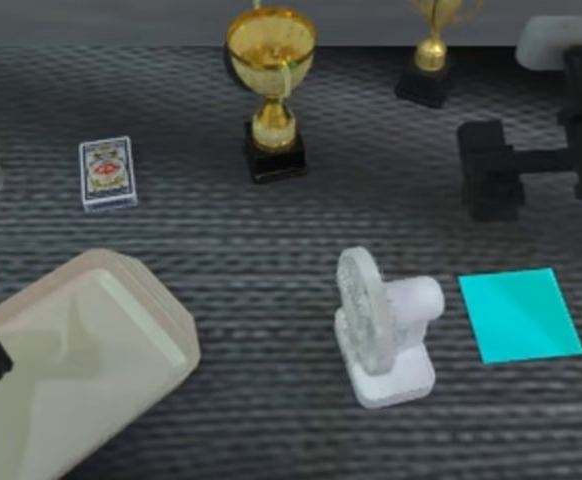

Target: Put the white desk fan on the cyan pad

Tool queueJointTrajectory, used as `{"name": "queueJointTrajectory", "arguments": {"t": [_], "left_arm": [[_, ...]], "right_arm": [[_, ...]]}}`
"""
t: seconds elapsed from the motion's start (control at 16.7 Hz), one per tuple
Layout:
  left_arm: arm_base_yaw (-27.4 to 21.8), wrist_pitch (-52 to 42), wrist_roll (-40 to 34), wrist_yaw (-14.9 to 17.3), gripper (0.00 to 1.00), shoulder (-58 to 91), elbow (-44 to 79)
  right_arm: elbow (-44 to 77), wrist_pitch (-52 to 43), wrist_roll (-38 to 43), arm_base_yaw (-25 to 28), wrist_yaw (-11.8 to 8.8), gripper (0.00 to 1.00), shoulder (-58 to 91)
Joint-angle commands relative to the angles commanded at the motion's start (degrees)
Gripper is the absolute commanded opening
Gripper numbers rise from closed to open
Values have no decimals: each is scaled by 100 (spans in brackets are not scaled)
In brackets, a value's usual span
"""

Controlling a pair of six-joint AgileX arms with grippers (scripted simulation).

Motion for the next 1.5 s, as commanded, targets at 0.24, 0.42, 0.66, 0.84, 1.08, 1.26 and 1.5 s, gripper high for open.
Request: {"name": "queueJointTrajectory", "arguments": {"t": [0.24, 0.42, 0.66, 0.84, 1.08, 1.26, 1.5], "left_arm": [[0, 0, 0, 0, 100, 0, 0], [0, 0, 0, 0, 100, 0, 0], [0, 0, 0, 0, 100, 0, 0], [0, 0, 0, 0, 100, 0, 0], [0, 0, 0, 0, 100, 0, 0], [0, 0, 0, 0, 100, 0, 0], [0, 0, 0, 0, 100, 0, 0]], "right_arm": [[1954, -1366, 493, 712, -1, 100, 2034], [2964, -2121, 757, 1100, -3, 100, 3137], [3557, -2613, 919, 1347, -6, 100, 3792], [3570, -2624, 923, 1352, -7, 100, 3807], [3453, -2510, 908, 1334, -7, 100, 3792], [2937, -2023, 915, 1345, -7, 100, 3774], [2396, -1481, 934, 1363, -7, 100, 3776]]}}
